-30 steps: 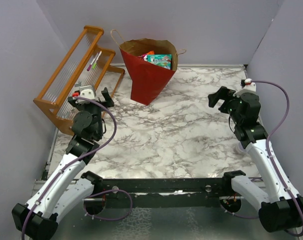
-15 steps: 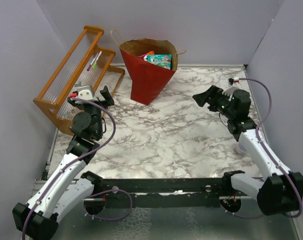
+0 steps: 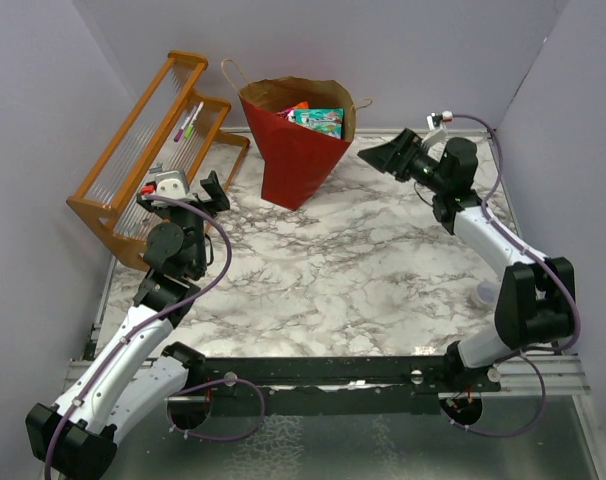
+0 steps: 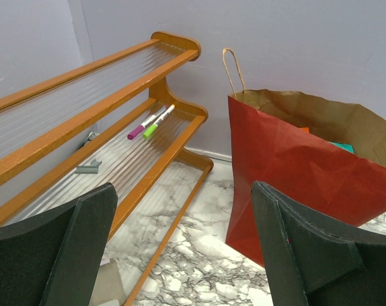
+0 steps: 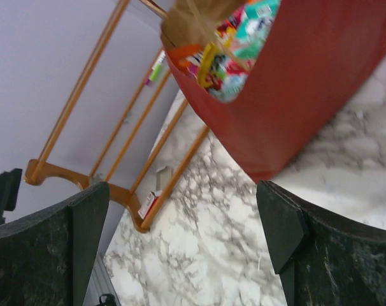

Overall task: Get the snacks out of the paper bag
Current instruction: Adjust the paper bag at the center of the board.

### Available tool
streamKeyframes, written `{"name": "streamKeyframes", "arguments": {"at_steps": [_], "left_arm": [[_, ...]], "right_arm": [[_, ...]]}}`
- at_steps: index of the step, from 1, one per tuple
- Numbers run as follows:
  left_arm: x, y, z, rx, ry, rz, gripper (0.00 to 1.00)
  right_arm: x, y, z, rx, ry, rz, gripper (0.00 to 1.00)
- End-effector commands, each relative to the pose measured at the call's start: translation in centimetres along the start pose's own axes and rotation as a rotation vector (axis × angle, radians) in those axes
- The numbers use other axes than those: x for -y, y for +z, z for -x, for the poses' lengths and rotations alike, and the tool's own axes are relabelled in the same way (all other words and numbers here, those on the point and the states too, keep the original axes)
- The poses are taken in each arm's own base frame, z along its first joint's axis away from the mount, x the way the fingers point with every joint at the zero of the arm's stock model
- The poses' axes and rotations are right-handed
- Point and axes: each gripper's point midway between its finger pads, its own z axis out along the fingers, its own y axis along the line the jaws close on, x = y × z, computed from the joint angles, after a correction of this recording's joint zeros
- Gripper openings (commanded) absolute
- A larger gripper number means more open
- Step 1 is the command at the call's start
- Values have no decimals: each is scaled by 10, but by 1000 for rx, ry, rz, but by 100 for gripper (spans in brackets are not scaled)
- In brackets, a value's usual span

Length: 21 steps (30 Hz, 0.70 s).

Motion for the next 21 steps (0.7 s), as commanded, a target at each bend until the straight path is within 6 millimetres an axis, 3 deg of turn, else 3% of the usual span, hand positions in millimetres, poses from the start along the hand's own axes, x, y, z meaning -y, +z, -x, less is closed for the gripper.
{"name": "streamKeyframes", "arguments": {"at_steps": [1, 8, 21], "left_arm": [[8, -1, 6, 22, -36, -34, 89], [9, -2, 7, 20, -36, -38, 88], [11, 0, 1, 3, -35, -38, 88]], "right_arm": [[-8, 30, 34, 67, -47, 48, 92], [-5, 67, 48, 46, -67, 127, 69], [-3, 118, 41, 19, -38, 201, 64]]}}
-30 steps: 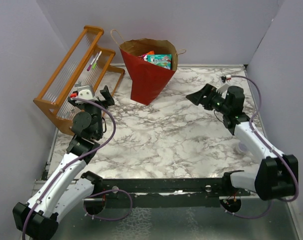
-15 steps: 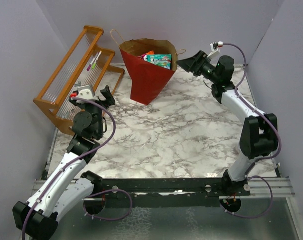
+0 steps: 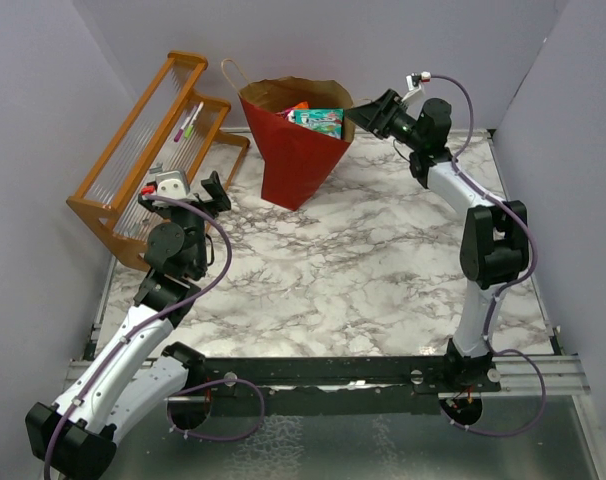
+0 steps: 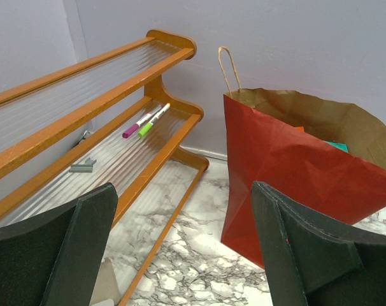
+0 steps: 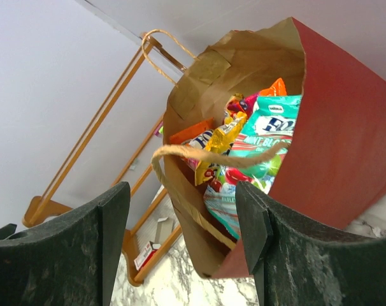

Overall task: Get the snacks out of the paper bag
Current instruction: Adjust the paper bag at the center of the board.

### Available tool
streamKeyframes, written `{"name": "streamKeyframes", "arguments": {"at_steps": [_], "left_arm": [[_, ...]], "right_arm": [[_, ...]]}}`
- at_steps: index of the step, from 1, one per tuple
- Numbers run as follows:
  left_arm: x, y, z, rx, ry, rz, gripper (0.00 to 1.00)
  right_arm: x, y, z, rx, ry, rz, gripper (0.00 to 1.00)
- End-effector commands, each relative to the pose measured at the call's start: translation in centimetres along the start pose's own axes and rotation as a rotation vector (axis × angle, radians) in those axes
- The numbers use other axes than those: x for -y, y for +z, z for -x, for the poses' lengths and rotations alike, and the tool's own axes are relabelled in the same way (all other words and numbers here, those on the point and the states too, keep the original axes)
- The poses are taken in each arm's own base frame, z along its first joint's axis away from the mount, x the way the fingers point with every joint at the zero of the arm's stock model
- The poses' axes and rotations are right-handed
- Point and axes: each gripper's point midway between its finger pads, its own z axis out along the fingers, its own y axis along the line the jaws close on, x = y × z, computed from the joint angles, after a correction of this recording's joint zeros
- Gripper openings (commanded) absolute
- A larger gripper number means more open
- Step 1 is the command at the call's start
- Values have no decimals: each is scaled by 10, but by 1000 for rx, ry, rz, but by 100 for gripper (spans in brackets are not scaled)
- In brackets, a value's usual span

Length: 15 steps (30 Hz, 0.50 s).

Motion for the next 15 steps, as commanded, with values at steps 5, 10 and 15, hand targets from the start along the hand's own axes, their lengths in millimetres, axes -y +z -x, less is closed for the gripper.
{"name": "streamKeyframes", "arguments": {"at_steps": [5, 10, 15], "left_arm": [[7, 2, -2, -3, -17, -24, 88], [6, 4, -8, -17, -2, -10, 88], [6, 6, -8, -26, 10, -8, 88]], "right_arm": [[-30, 27, -14, -34, 19, 117, 46], [-62, 8, -34, -95, 193, 228, 25], [-82, -23, -49, -126, 248, 238, 12]]}}
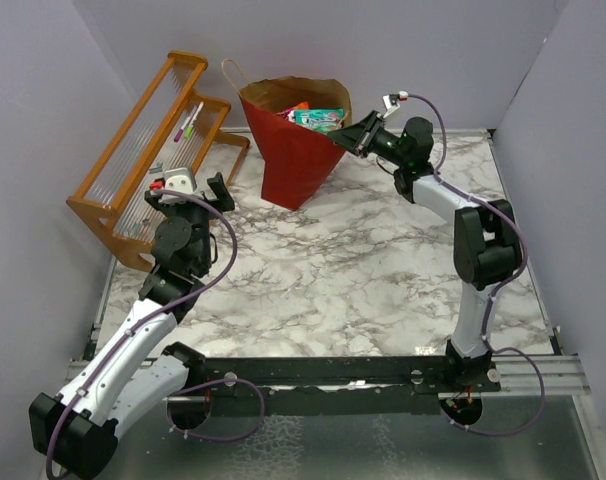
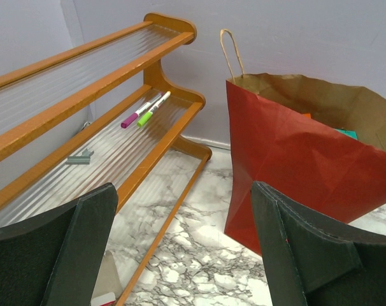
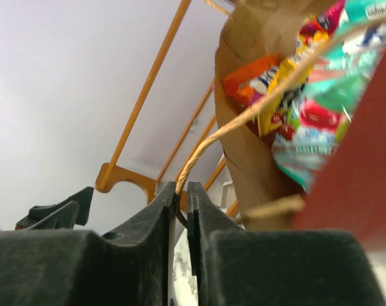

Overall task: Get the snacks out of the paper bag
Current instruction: Adjust the paper bag at the center of the board.

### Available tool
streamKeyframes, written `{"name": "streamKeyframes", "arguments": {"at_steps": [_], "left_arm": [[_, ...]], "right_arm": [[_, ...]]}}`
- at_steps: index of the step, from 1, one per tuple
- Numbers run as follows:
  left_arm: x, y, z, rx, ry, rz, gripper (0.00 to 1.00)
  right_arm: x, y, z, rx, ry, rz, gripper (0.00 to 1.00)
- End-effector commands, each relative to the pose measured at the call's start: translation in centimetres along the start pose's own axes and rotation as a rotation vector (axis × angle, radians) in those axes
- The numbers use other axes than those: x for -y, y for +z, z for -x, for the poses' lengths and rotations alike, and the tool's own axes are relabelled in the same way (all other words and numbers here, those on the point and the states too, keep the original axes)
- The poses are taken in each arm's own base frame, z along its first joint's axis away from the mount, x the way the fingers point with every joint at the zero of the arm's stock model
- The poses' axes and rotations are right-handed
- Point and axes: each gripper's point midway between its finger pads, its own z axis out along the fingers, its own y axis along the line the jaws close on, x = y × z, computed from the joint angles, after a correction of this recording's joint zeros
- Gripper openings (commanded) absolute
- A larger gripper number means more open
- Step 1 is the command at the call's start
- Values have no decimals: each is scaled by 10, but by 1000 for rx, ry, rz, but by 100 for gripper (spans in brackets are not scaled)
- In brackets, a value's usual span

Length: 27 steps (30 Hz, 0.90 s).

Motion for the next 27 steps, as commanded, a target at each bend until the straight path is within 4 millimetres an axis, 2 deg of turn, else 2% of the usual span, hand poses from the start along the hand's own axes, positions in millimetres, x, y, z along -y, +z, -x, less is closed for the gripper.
{"name": "streamKeyframes", "arguments": {"at_steps": [1, 7, 12, 16, 19, 22, 27], "left_arm": [[3, 1, 8, 10, -8, -9, 88], [-1, 1, 14, 8, -22, -10, 88], [3, 7, 8, -36, -12, -18, 88], [14, 11, -1, -86, 4, -59, 88], [26, 14, -12, -152, -6, -100, 89], [44, 13, -23, -232, -60, -167, 92], [84, 14, -17, -306, -165, -317, 95]], "right_arm": [[-54, -25, -14, -52, 22, 95, 11], [-85, -60, -38, -104, -45, 90, 4], [-96, -87, -60, -177, -117, 44, 3], [-96, -121, -82, -200, -158, -45, 3], [-91, -149, -96, -182, -229, -146, 4], [-78, -183, -106, -156, -290, -303, 4], [-70, -231, -115, -84, -367, -469, 4]]}}
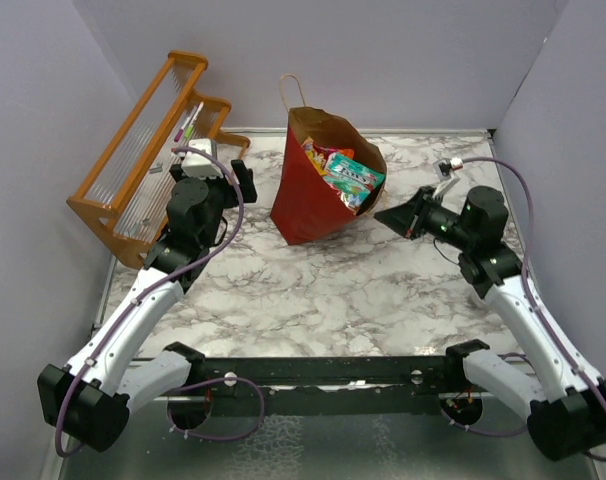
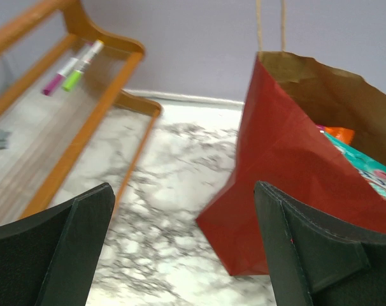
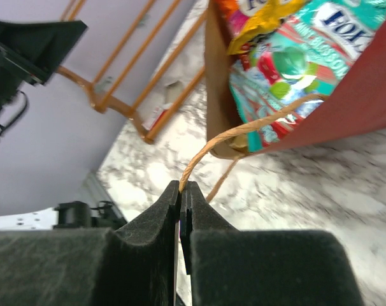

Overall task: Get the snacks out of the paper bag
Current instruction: Adjust the paper bag at the center of the board.

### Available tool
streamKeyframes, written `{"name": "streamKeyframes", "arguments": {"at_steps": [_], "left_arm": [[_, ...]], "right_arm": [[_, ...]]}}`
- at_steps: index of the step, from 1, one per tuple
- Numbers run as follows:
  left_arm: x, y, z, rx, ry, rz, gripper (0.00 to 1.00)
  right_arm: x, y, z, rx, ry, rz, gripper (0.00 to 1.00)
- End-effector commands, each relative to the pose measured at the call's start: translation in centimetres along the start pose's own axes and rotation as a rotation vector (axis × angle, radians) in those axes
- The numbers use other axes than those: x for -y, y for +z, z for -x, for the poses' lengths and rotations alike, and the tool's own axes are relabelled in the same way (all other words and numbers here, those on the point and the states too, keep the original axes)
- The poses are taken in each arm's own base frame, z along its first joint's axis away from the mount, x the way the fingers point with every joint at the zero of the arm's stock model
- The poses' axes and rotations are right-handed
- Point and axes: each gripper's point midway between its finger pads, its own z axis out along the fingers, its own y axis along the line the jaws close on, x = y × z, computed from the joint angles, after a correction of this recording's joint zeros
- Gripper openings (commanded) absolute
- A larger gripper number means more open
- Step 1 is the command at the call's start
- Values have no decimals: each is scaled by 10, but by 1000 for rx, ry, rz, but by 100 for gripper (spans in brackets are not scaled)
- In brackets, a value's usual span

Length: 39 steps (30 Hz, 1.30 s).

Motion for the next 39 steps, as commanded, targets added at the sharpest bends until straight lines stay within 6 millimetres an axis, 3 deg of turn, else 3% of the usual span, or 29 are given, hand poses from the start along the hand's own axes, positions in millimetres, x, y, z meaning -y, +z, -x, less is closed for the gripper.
{"name": "streamKeyframes", "arguments": {"at_steps": [1, 5, 8, 14, 18, 20, 24, 34, 39], "left_arm": [[42, 2, 11, -69, -129, -175, 96], [69, 17, 26, -92, -201, -258, 96], [84, 40, 28, -114, -254, -294, 96], [94, 116, 29, -119, -355, -284, 94], [87, 168, 22, -160, -481, -353, 79], [89, 186, 21, -163, -519, -398, 73], [109, 194, 30, -110, -534, -516, 71], [133, 213, 23, -105, -633, -626, 69], [135, 223, 23, -122, -640, -606, 47]], "right_arm": [[30, -39, -24, 18, -64, -221, 4], [19, -53, -27, 75, -44, -202, 4], [16, -57, -28, 103, -43, -189, 4], [15, -65, -20, 123, -101, -220, 4], [11, -68, -13, 136, -121, -224, 5], [9, -69, -13, 140, -124, -215, 5], [8, -71, -14, 148, -116, -212, 5], [9, -67, -24, 117, -78, -193, 7], [7, -70, -21, 126, -78, -198, 8]]}}
